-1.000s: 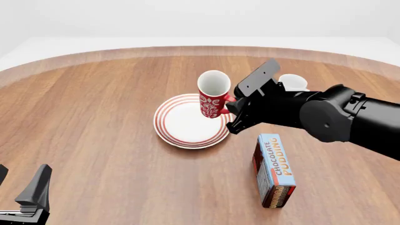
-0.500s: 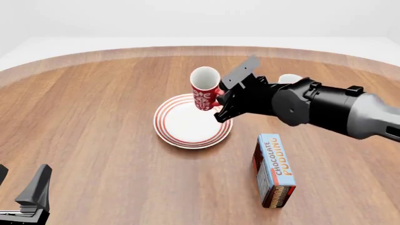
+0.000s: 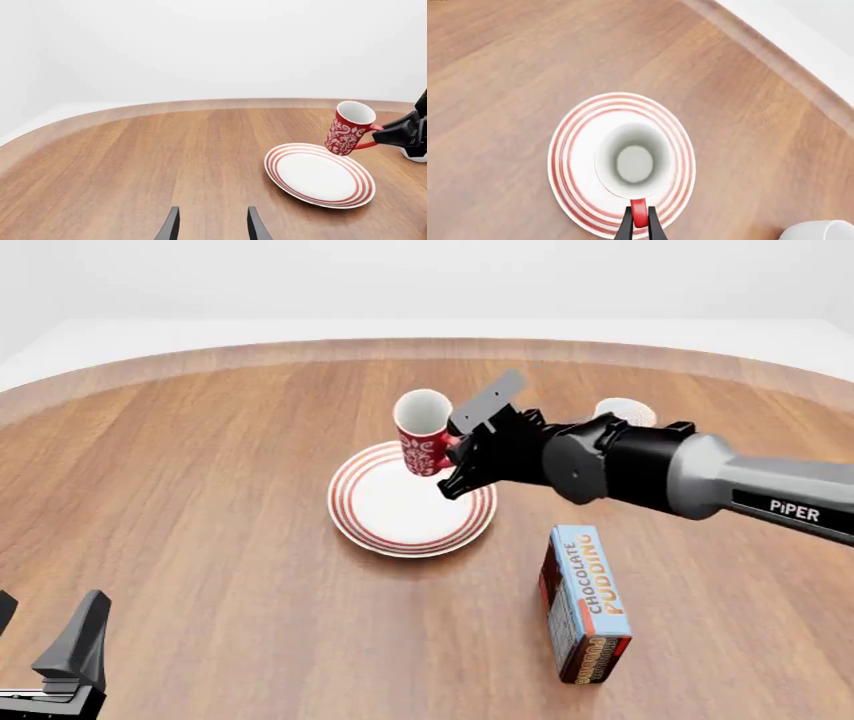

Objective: Pick up the red mug and put it on the plate

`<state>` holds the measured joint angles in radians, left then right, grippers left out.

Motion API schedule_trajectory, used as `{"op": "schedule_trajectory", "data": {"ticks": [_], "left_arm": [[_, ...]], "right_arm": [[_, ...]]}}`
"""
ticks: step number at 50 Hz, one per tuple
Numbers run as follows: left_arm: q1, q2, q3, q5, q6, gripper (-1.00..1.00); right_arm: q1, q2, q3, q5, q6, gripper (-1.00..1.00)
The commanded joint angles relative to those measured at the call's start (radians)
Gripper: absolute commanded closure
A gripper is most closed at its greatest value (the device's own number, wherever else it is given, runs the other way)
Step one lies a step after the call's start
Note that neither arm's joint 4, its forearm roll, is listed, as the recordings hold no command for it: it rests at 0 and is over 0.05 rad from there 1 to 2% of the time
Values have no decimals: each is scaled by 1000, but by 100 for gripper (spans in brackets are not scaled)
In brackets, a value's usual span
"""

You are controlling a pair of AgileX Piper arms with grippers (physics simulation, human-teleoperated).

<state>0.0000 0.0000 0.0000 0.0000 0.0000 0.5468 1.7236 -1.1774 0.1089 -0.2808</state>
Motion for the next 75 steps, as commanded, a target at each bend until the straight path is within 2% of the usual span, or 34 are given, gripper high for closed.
{"op": "schedule_trajectory", "data": {"ticks": [1, 24, 50, 75], "left_arm": [[0, 0, 0, 0, 0, -100], [0, 0, 0, 0, 0, -100], [0, 0, 0, 0, 0, -100], [0, 0, 0, 0, 0, -100]], "right_arm": [[12, 52, -19, -39, 28, 100], [26, 138, -38, -85, 67, 100], [18, 202, -30, -132, 78, 100], [19, 225, -42, -137, 81, 100]]}}
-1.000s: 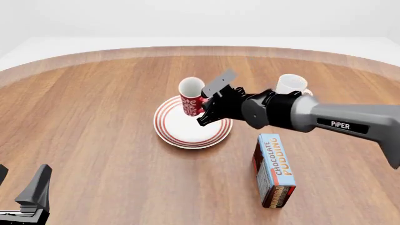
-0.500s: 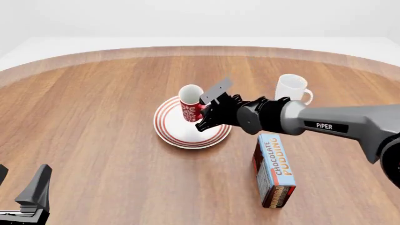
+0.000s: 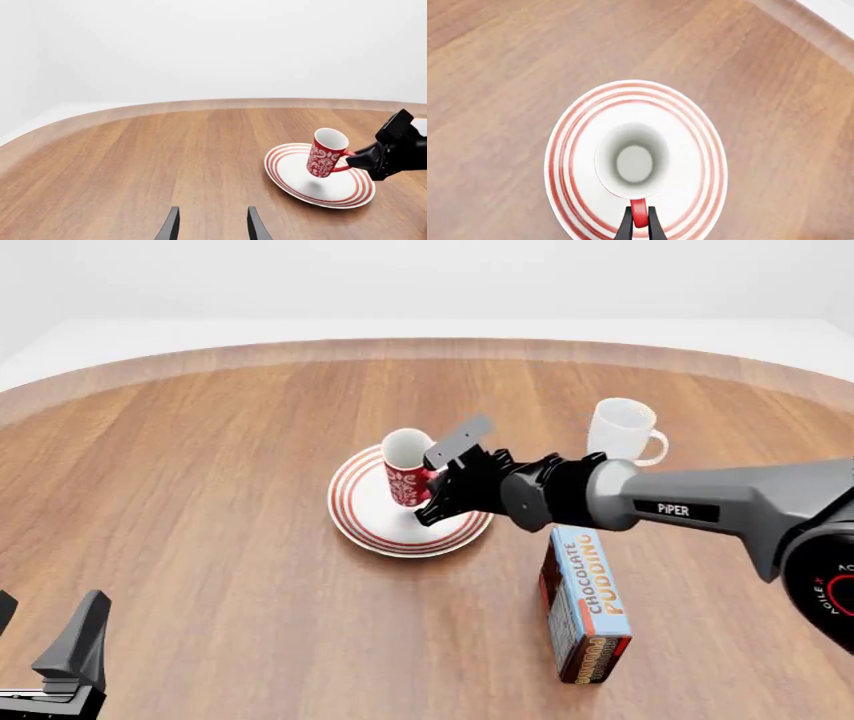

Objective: Pick up the red mug and put it on the plate

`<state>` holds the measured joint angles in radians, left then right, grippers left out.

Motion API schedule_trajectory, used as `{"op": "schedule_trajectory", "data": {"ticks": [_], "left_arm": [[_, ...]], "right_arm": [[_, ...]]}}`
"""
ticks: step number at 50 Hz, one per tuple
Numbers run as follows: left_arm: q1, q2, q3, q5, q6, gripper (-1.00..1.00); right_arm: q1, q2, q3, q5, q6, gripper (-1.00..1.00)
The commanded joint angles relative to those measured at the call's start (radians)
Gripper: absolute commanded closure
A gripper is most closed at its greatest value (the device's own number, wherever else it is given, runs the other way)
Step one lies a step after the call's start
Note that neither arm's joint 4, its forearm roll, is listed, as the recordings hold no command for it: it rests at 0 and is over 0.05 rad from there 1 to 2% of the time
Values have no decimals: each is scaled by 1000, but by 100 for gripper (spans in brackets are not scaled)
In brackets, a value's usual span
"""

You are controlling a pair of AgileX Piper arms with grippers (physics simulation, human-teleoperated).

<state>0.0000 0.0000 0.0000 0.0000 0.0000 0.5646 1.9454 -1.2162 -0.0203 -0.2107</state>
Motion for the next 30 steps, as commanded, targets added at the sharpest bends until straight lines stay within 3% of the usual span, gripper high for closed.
{"op": "schedule_trajectory", "data": {"ticks": [1, 30], "left_arm": [[0, 0, 0, 0, 0, -100], [0, 0, 0, 0, 0, -100]], "right_arm": [[1, 4, -3, -9, 11, 100], [6, 13, 14, -24, 27, 100]]}}
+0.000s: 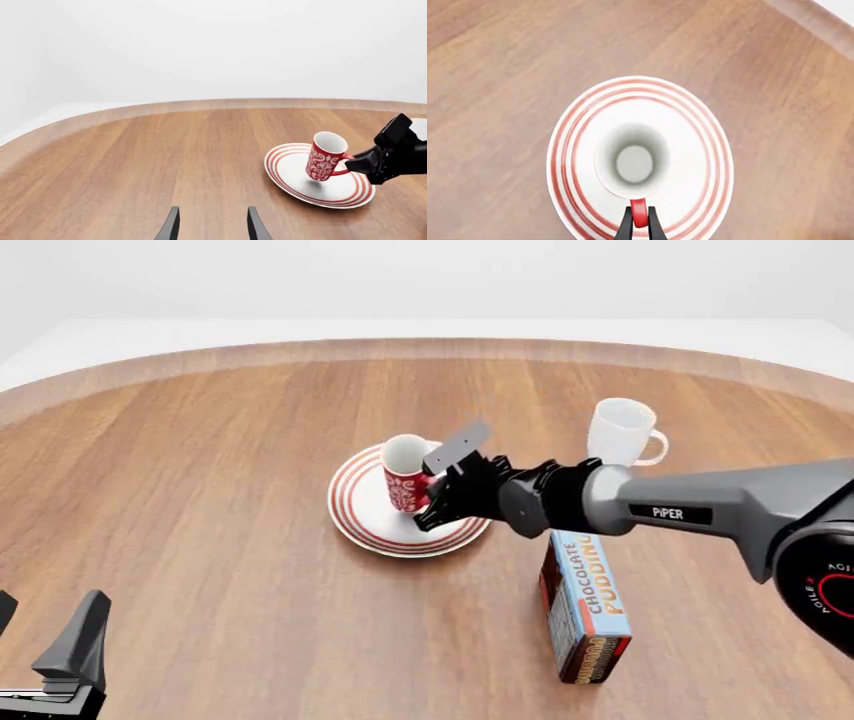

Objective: Pick up the red mug and put it on the plate

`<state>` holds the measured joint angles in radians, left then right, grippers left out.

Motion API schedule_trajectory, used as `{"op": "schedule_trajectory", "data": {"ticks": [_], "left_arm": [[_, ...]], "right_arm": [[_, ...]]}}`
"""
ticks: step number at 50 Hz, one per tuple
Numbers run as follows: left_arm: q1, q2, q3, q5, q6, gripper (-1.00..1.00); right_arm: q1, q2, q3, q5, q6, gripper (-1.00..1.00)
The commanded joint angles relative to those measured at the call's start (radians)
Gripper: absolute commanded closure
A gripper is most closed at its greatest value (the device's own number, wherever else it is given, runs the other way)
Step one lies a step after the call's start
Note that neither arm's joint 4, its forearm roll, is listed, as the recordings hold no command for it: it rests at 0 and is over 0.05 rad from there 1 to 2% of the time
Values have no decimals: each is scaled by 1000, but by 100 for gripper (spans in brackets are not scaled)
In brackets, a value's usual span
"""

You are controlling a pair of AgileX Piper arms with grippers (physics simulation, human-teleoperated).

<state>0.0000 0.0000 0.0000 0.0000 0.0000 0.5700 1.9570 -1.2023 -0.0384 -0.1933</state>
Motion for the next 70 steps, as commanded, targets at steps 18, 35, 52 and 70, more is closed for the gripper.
{"op": "schedule_trajectory", "data": {"ticks": [18, 35, 52, 70], "left_arm": [[0, 0, 0, 0, 0, -100], [0, 0, 0, 0, 0, -100], [0, 0, 0, 0, 0, -100], [0, 0, 0, 0, 0, -100]], "right_arm": [[6, 18, 3, -9, 15, -100], [-1, 13, 9, -19, 1, -100], [4, -60, 55, -10, 15, -100], [19, -230, 187, -16, 32, -100]]}}
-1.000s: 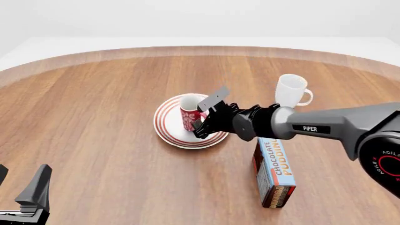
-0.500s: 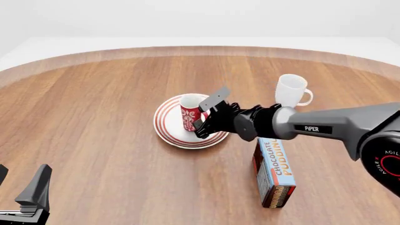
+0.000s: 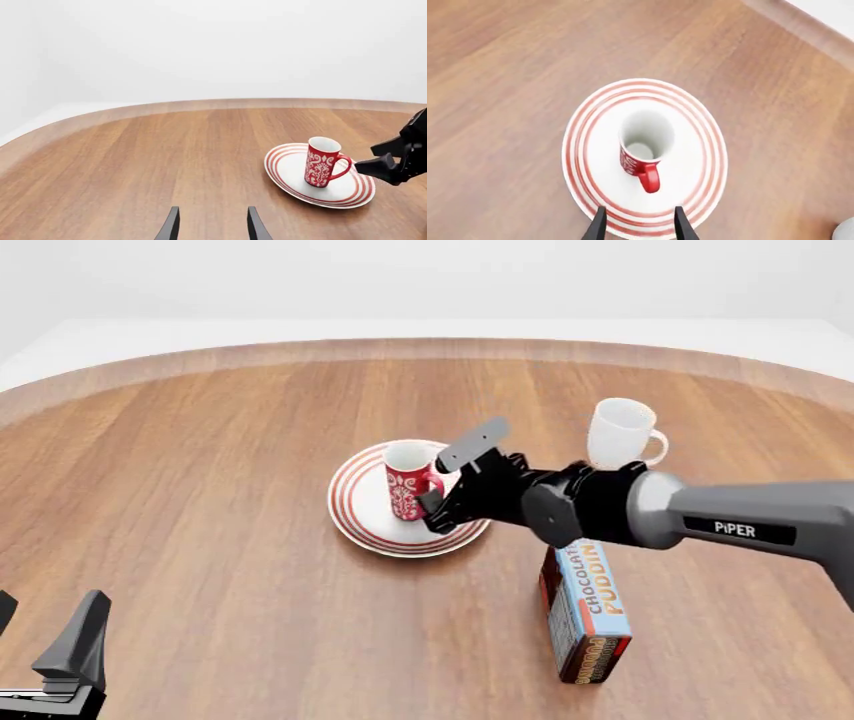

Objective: Pick up the red mug and put it on the plate

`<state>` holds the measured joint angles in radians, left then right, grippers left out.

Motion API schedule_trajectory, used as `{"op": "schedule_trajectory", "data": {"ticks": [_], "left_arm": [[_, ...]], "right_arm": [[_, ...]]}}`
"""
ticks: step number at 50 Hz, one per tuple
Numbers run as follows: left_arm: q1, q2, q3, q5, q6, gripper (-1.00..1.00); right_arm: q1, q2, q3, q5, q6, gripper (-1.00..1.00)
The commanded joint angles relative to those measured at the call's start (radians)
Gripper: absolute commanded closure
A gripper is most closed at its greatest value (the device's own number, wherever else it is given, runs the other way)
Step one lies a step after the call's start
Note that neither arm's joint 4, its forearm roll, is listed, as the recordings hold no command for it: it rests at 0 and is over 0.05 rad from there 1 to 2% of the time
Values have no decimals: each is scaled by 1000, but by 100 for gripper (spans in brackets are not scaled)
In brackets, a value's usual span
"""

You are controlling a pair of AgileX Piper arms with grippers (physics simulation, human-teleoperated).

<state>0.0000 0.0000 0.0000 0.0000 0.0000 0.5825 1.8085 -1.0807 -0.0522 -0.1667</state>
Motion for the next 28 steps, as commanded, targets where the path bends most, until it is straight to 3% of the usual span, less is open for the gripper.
{"op": "schedule_trajectory", "data": {"ticks": [1, 28], "left_arm": [[0, 0, 0, 0, 0, -100], [0, 0, 0, 0, 0, -100]], "right_arm": [[10, -103, 79, -3, 10, -100], [39, -301, 189, 40, 15, -100]]}}
